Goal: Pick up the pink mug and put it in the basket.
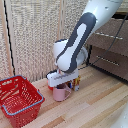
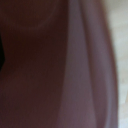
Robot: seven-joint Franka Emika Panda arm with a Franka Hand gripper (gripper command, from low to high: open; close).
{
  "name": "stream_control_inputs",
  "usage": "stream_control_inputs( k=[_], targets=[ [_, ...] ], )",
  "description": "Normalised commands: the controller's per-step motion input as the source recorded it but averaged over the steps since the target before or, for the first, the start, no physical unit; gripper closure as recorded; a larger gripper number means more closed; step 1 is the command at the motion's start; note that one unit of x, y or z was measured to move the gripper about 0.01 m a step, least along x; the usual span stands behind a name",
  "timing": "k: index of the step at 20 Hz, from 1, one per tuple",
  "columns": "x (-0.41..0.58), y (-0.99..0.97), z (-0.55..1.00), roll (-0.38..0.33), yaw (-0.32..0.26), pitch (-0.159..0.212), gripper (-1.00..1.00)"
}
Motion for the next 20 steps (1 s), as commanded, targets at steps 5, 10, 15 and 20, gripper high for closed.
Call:
stream_control_inputs(
  k=[5, 10, 15, 20],
  targets=[
    [0.059, 0.03, -0.2, -0.04, 0.064, -0.017, 1.0],
    [0.035, 0.08, -0.04, -0.002, -0.015, 0.018, 1.0],
    [0.035, 0.05, 0.0, -0.01, -0.019, 0.025, 1.0],
    [0.149, 0.13, 0.33, -0.024, 0.042, 0.022, 1.0]
  ],
)
